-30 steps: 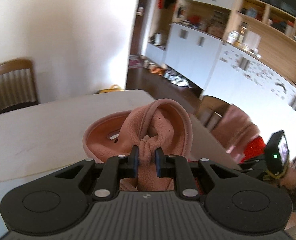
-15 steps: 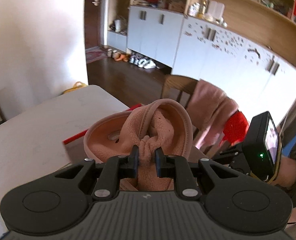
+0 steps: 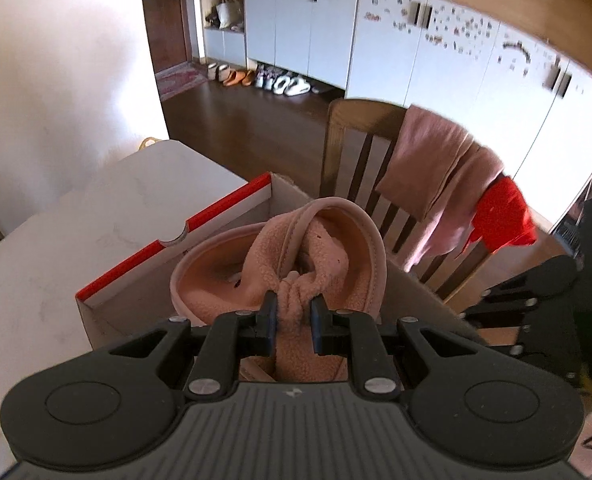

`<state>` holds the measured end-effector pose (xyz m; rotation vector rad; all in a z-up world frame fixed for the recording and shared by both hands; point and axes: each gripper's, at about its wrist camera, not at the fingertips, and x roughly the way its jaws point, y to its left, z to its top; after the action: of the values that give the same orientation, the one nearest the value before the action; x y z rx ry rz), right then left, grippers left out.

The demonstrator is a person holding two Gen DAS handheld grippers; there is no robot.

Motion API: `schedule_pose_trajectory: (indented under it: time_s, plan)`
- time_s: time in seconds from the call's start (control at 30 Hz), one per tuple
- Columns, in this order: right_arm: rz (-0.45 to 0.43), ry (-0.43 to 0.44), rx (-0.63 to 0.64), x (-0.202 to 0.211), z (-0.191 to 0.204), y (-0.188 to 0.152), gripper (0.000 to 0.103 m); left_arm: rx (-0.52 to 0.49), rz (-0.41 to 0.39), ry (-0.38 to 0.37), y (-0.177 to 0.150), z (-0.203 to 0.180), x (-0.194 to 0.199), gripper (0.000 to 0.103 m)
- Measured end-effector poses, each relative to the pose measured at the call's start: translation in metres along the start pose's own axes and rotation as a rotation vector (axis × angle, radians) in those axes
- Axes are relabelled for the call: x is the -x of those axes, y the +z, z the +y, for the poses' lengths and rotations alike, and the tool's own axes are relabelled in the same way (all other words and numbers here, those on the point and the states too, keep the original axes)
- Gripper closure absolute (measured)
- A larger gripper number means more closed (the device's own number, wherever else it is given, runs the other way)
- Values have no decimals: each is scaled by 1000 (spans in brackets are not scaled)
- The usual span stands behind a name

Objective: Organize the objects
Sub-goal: 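Lift the pink fleece into the box with the left gripper and release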

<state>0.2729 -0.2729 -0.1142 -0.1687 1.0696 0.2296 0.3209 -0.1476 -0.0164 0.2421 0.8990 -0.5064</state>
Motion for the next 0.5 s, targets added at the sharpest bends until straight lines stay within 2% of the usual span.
schedule_pose_trajectory:
  time_s: [0.2,0.5]
  plan:
    - [0,1,0,0,-1,0,100,-28,73,45,8,-4,-26,88]
    - [3,6,4,-1,-1,-1,100,-42,125,53,14,-11,-47,87]
